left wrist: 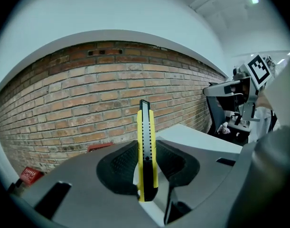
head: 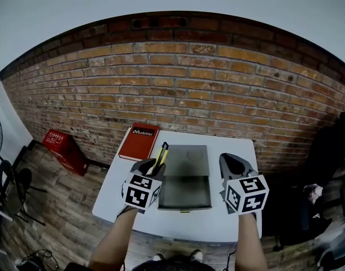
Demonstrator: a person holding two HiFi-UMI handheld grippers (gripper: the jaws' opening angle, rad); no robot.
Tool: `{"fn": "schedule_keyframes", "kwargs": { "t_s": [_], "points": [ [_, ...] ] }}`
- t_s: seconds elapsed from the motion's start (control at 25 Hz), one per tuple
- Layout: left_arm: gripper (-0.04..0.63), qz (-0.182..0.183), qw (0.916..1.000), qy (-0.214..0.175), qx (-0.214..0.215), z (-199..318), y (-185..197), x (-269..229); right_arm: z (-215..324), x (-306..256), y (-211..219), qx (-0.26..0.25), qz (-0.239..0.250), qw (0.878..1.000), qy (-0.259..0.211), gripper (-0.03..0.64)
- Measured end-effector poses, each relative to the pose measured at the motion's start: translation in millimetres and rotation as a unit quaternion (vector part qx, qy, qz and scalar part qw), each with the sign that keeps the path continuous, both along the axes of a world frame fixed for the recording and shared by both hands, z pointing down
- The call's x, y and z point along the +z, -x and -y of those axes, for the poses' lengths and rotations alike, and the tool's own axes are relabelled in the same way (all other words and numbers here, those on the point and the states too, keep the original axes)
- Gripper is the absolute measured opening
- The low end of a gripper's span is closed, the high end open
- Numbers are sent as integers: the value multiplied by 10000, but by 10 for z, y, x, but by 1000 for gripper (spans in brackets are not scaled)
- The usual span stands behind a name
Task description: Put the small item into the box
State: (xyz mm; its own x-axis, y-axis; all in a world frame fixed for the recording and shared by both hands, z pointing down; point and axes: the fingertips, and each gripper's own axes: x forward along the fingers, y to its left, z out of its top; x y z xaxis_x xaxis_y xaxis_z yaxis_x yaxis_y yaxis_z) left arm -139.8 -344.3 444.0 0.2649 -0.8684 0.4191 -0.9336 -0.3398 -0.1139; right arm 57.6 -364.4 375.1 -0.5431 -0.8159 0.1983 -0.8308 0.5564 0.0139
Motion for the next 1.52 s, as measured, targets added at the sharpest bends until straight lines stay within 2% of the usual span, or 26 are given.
{"fn": "schedule_keyframes", "kwargs": {
  "t_s": [0.36,0.56,0.68,0.88,1.2,1.52],
  "points": [
    [130,299,9951,565,758,29,-290,326,-78,28,-80,67,-29,10000,18,20],
    [130,511,9874,986,1123,8,-449,575,-134,48,-162,142,-47,9999,36,20],
    [130,515,9828,1204,1303,-20,-548,737,-171,68,-192,176,-54,9998,58,20],
    [130,768,9706,1606,1618,-101,-695,1060,-223,106,-234,235,-79,9996,99,20],
    [130,1133,9570,1919,1859,-127,-770,1355,-270,160,-230,266,-109,9995,135,20],
    [130,1419,9353,2416,2163,-141,-830,1719,-299,254,-174,260,-129,9993,236,20]
  ]
}}
